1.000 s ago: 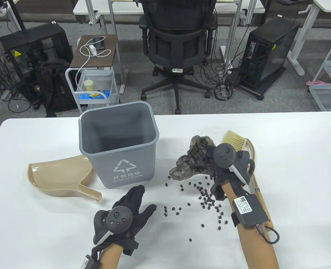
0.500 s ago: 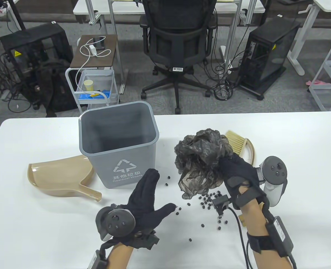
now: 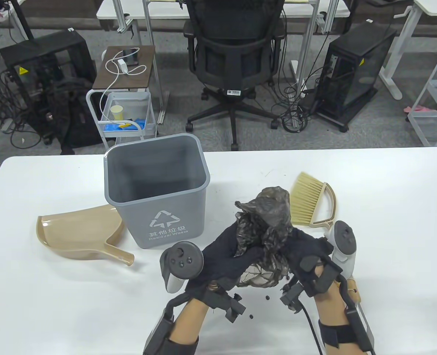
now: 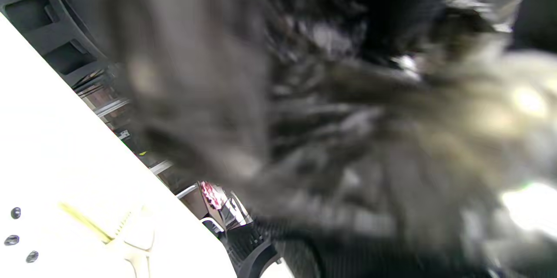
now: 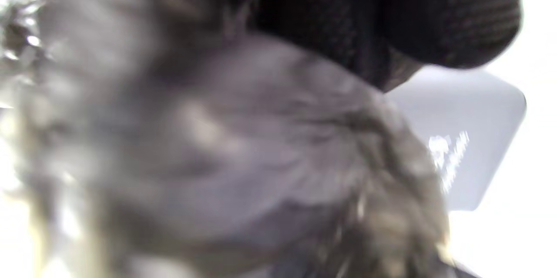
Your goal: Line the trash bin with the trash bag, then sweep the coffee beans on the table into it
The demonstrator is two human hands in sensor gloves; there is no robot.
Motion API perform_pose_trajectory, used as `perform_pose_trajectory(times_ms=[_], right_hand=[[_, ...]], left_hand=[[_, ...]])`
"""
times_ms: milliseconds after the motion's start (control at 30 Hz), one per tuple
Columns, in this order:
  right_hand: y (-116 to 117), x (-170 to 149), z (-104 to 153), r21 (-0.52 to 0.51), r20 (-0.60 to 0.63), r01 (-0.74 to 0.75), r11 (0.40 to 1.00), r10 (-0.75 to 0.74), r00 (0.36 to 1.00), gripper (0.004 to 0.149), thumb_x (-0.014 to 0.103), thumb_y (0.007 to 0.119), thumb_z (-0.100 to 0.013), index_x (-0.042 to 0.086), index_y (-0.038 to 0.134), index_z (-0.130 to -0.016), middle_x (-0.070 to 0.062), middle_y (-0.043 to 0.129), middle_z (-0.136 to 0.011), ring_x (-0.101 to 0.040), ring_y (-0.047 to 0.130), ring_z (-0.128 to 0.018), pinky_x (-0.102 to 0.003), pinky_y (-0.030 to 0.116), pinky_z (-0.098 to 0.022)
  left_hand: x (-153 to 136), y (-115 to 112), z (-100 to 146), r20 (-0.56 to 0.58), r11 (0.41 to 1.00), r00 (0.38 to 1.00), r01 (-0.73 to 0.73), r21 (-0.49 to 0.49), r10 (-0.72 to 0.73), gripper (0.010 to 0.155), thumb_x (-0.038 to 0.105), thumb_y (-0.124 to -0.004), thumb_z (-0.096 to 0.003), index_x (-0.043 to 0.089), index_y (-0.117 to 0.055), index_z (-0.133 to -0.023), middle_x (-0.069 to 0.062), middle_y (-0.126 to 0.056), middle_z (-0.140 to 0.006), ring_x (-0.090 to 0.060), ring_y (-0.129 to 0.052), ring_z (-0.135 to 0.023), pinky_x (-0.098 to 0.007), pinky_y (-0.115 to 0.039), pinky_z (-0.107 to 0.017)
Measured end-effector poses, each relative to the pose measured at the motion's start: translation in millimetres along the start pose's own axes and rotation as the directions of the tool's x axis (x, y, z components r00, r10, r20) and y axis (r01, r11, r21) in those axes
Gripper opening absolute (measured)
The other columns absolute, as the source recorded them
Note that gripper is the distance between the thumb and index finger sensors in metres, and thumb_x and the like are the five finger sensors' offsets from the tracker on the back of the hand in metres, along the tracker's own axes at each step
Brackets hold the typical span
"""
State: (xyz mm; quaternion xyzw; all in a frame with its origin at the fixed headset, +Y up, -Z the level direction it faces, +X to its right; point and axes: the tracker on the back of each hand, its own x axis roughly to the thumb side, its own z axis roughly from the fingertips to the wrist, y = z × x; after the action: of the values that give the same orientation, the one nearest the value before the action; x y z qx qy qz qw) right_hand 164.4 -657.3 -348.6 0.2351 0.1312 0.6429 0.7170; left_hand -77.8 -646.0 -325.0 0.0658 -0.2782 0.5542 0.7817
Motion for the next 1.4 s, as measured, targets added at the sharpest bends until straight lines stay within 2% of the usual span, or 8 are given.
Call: perform_pose_trajectory(times_ms=[67, 167, 333, 667, 800, 900, 1200, 1400], right_hand=[[-3, 0, 0, 0.05, -0.008, -0.012, 0.999, 0.013, 1.0, 0.044, 0.041, 0.076, -0.049, 0.011, 0.082, -0.08, -0.003, 0.105, -0.048, -0.023, 0.108, -0.03, -0.041, 0.088, -0.025], [-24, 0, 8, -0.136, -0.04, -0.053, 0.989, 0.048, 0.998, 0.046, 0.042, 0.074, -0.05, 0.01, 0.078, -0.083, -0.004, 0.104, -0.052, -0.024, 0.107, -0.034, -0.041, 0.087, -0.028], [-60, 17, 39, -0.519, -0.101, -0.303, 0.799, 0.295, 0.95, 0.083, 0.048, 0.072, -0.051, 0.011, 0.02, -0.104, -0.021, 0.044, -0.104, -0.049, 0.052, -0.092, -0.06, 0.05, -0.066], [33, 38, 16, -0.152, 0.096, -0.567, 0.81, 0.583, 0.807, 0.112, 0.058, 0.085, -0.04, 0.017, 0.002, -0.102, -0.021, -0.003, -0.108, -0.055, 0.003, -0.097, -0.069, 0.023, -0.07], [11, 9, 8, -0.463, -0.089, -0.557, 0.689, 0.589, 0.803, 0.075, 0.043, 0.078, -0.045, 0.021, 0.038, -0.105, -0.023, 0.032, -0.11, -0.054, 0.037, -0.097, -0.066, 0.043, -0.068], [-27, 0, 17, -0.581, -0.131, -0.478, 0.659, 0.504, 0.854, 0.041, 0.032, 0.073, -0.047, 0.02, 0.075, -0.085, -0.017, 0.067, -0.099, -0.048, 0.068, -0.088, -0.062, 0.058, -0.062], [-77, 25, 51, -0.665, -0.132, -0.412, 0.624, 0.444, 0.886, 0.04, 0.03, 0.072, -0.047, 0.02, 0.075, -0.085, -0.017, 0.086, -0.086, -0.041, 0.092, -0.069, -0.055, 0.077, -0.05], [-77, 41, 53, -0.622, -0.145, -0.442, 0.647, 0.459, 0.876, 0.04, 0.026, 0.072, -0.047, 0.021, 0.076, -0.087, -0.011, 0.099, -0.065, -0.031, 0.104, -0.047, -0.047, 0.085, -0.036]], left_hand=[[-4, 7, 2, -0.031, 0.998, 0.999, -0.009, 0.068, 0.011, 0.039, 0.037, -0.079, -0.0588, 0.023, -0.077, -0.095, -0.004, -0.087, -0.095, -0.023, -0.095, -0.074, -0.054, -0.073, -0.065], [-6, 27, 7, -0.055, 0.987, 0.998, 0.003, 0.159, 0.006, 0.039, 0.036, -0.078, -0.0591, 0.023, -0.077, -0.095, -0.005, -0.088, -0.093, -0.022, -0.097, -0.071, -0.052, -0.075, -0.062], [4, 56, 19, -0.058, 0.944, 0.996, 0.08, 0.322, -0.064, 0.039, 0.035, -0.078, -0.0594, 0.022, -0.077, -0.096, -0.005, -0.09, -0.091, -0.021, -0.099, -0.068, -0.051, -0.077, -0.06], [32, 30, 21, -0.045, 0.823, 0.882, 0.456, 0.34, -0.47, 0.039, 0.035, -0.078, -0.0589, 0.021, -0.077, -0.095, -0.006, -0.091, -0.09, -0.021, -0.1, -0.066, -0.05, -0.078, -0.059], [39, 19, 18, 0.096, 0.885, 0.899, 0.393, 0.251, -0.427, 0.038, 0.032, -0.078, -0.0588, 0.024, -0.077, -0.096, -0.004, -0.09, -0.092, -0.021, -0.099, -0.069, -0.051, -0.078, -0.061], [49, 18, 20, 0.136, 0.917, 0.931, 0.296, 0.266, -0.34, 0.036, 0.028, -0.078, -0.0584, 0.026, -0.078, -0.094, -0.003, -0.089, -0.093, -0.021, -0.098, -0.071, -0.052, -0.077, -0.062], [15, 64, 27, -0.169, 0.806, 0.904, 0.427, 0.409, -0.393, 0.044, 0.029, -0.075, -0.0598, 0.02, -0.07, -0.103, -0.007, -0.09, -0.092, -0.022, -0.1, -0.066, -0.05, -0.078, -0.058], [6, 59, 16, -0.29, 0.848, 0.876, 0.461, 0.26, -0.387, 0.041, 0.034, -0.074, -0.0608, 0.015, -0.076, -0.097, -0.007, -0.094, -0.084, -0.014, -0.103, -0.055, -0.044, -0.083, -0.051]])
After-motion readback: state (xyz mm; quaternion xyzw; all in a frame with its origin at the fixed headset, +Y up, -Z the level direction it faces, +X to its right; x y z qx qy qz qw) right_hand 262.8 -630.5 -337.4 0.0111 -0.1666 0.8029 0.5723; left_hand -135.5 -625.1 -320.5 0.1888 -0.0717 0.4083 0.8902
